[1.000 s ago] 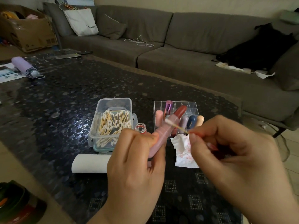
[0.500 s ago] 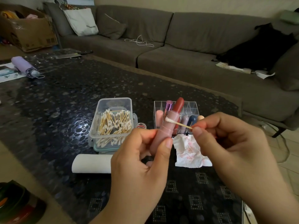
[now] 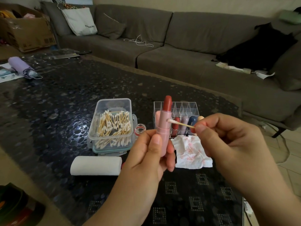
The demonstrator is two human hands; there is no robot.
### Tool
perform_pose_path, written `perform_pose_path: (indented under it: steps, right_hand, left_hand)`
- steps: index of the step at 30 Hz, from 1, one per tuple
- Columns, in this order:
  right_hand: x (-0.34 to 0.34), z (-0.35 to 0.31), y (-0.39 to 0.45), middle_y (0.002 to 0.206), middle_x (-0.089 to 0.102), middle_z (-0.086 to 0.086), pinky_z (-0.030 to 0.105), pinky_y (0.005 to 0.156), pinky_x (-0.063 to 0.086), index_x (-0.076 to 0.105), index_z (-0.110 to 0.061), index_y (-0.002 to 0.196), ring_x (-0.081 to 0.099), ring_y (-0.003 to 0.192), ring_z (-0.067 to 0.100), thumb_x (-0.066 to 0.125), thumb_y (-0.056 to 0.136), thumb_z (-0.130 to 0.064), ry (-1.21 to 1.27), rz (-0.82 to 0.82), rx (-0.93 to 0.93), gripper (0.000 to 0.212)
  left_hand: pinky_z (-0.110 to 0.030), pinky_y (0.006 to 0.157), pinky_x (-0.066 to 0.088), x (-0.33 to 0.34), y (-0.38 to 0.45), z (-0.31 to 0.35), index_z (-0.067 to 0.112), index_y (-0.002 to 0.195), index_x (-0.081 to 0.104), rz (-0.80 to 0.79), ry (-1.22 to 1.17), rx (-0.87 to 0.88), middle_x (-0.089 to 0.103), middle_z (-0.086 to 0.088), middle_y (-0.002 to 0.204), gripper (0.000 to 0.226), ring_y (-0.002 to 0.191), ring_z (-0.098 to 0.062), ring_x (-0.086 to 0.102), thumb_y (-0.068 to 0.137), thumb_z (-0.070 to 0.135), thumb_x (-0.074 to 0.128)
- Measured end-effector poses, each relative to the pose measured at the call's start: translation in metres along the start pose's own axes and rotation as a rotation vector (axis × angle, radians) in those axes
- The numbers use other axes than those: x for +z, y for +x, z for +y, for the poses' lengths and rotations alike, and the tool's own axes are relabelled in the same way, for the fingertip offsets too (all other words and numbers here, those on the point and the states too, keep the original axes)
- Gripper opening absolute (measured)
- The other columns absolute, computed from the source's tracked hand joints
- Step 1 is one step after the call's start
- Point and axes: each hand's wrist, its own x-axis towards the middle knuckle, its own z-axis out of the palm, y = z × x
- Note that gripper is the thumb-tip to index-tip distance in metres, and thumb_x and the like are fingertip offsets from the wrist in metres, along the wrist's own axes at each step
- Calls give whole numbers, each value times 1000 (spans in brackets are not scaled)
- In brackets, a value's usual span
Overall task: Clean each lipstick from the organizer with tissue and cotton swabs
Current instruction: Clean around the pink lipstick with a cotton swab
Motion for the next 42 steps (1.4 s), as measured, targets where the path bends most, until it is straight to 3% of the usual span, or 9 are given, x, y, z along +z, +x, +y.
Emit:
perform_pose_path:
  steps: [5, 9, 15, 19, 25, 29, 42]
  right_hand:
    - [1, 2, 0, 53, 48, 6, 10, 42, 34, 65, -26, 72, 40, 43, 3, 62, 77, -38, -21, -45, -51, 13]
    - [0, 3, 0, 56, 51, 3, 11, 41, 35, 66, -32, 77, 43, 43, 5, 54, 76, -45, -18, -8, -70, 18]
    - [-1, 4, 0, 52, 47, -4, 12, 42, 34, 65, -25, 76, 40, 43, 3, 56, 76, -40, 8, -45, -97, 18]
    - [-3, 5, 1, 52, 47, -7, 14, 41, 33, 67, -29, 77, 39, 43, 4, 57, 76, -43, 12, -16, -87, 17]
    - [-4, 1, 0, 51, 45, -3, 9, 42, 32, 66, -24, 73, 39, 42, 2, 60, 75, -36, 4, -55, -99, 13]
    - [-6, 3, 2, 48, 43, -10, 10, 42, 30, 66, -20, 70, 37, 42, 2, 61, 76, -16, 40, -42, -68, 9]
    - [-3, -3, 1, 48, 44, -10, 7, 43, 30, 66, -22, 69, 38, 42, 1, 62, 75, -18, 22, -48, -67, 10]
  left_hand:
    - [-22, 51, 42, 3, 0, 5, 10, 84, 60, -42, -212, -92, 49, -1, 63, 21, 52, -12, 42, 75, 28, 53]
    - [-22, 50, 41, 3, -1, 7, 9, 93, 53, -78, -202, -120, 46, 1, 61, 20, 50, -10, 40, 76, 21, 54]
    - [-24, 48, 41, 3, -2, 10, 12, 75, 64, -126, -279, -160, 47, -2, 59, 14, 48, -14, 39, 78, 22, 54]
    - [-25, 49, 43, 2, -3, 9, 1, 90, 61, -127, -293, -172, 49, -4, 59, 27, 49, -15, 42, 77, 25, 54]
    - [-25, 52, 46, -1, 1, 4, 10, 87, 73, -153, -286, -135, 54, -4, 63, 30, 51, -13, 48, 74, 36, 69]
    - [-25, 50, 45, 0, 0, 4, 11, 83, 74, -138, -286, -159, 52, -5, 62, 28, 50, -14, 46, 78, 30, 54]
    - [-25, 50, 44, 0, -1, 7, 11, 85, 73, -141, -277, -155, 49, -4, 62, 29, 51, -13, 43, 80, 30, 52]
